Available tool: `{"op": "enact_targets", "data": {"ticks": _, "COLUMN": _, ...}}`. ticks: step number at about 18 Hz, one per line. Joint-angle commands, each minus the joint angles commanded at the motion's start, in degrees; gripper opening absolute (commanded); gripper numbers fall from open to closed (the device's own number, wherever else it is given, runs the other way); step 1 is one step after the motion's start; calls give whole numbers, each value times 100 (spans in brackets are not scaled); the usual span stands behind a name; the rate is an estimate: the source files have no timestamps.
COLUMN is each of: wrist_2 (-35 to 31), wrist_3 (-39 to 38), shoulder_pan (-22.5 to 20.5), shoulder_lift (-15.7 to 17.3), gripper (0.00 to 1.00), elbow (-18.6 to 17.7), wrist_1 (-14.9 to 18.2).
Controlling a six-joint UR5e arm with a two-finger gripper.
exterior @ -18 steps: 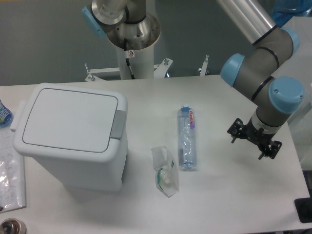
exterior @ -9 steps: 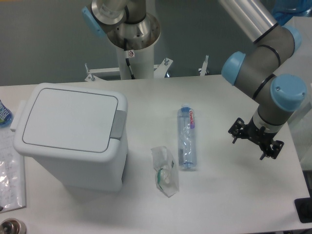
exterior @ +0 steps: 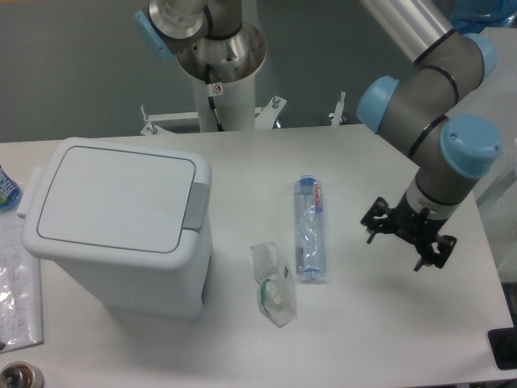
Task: Open the trash can
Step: 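Move the gripper over the bottle toward the trash can's grey button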
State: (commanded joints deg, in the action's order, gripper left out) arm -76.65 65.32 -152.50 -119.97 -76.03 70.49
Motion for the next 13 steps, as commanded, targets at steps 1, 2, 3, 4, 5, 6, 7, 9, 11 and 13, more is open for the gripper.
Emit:
{"op": "enact_targets", "data": {"ticks": 1, "wrist_2": 96, "wrist_3": -184, "shoulder_pan": 62, "shoulder_lift": 9, "gripper": 100, "elbow": 35, "wrist_1": -9}}
{"op": "enact_targets", "data": {"ticks": 2, "wrist_2": 211, "wrist_3": -369, "shoulder_pan": 97, "shoulder_lift": 18, "gripper": 100, "elbow": 88, "wrist_1": -9}}
{"op": "enact_targets", "data": {"ticks": 3, "wrist_2": 351, "wrist_3": -527, "shoulder_pan": 124, "shoulder_lift": 27, "gripper": 100, "elbow": 132, "wrist_1": -9}}
{"op": "enact_targets", "data": {"ticks": 4, "wrist_2": 500, "wrist_3": -677, "shoulder_pan": 141, "shoulder_lift": 122, "gripper": 100, "elbow": 167, "wrist_1": -9}}
{"op": "enact_targets", "data": {"ticks": 5, "wrist_2": 667, "wrist_3": -818, "shoulder_pan": 150, "shoulder_lift": 254, "gripper": 100, "elbow": 176, "wrist_1": -9}}
{"op": "enact_targets", "data": {"ticks": 6, "wrist_2": 843, "wrist_3": -958, "shoulder_pan": 168, "shoulder_lift": 342, "gripper": 100, "elbow": 167, "wrist_1": -9}}
{"op": "enact_targets", "data": {"ticks": 7, "wrist_2": 1010, "wrist_3": -1090, "shoulder_pan": 176, "shoulder_lift": 430, "gripper": 100, "elbow": 176, "wrist_1": -9}}
{"op": "enact_targets", "data": {"ticks": 9, "wrist_2": 1361, "wrist_3": -1301, "shoulder_pan": 185, "shoulder_lift": 632, "gripper": 100, "elbow": 176, "wrist_1": -9}}
{"op": "enact_targets", "data": {"ticks": 11, "wrist_2": 1608, "wrist_3": -1530, "shoulder_pan": 281, "shoulder_lift": 791, "gripper": 100, "elbow": 176, "wrist_1": -35}}
{"op": "enact_targets", "data": {"ticks": 13, "wrist_2": 1723, "wrist_3": -1750, "shoulder_pan": 387, "shoulder_lift": 905, "gripper": 100, "elbow": 167, "wrist_1": -44}}
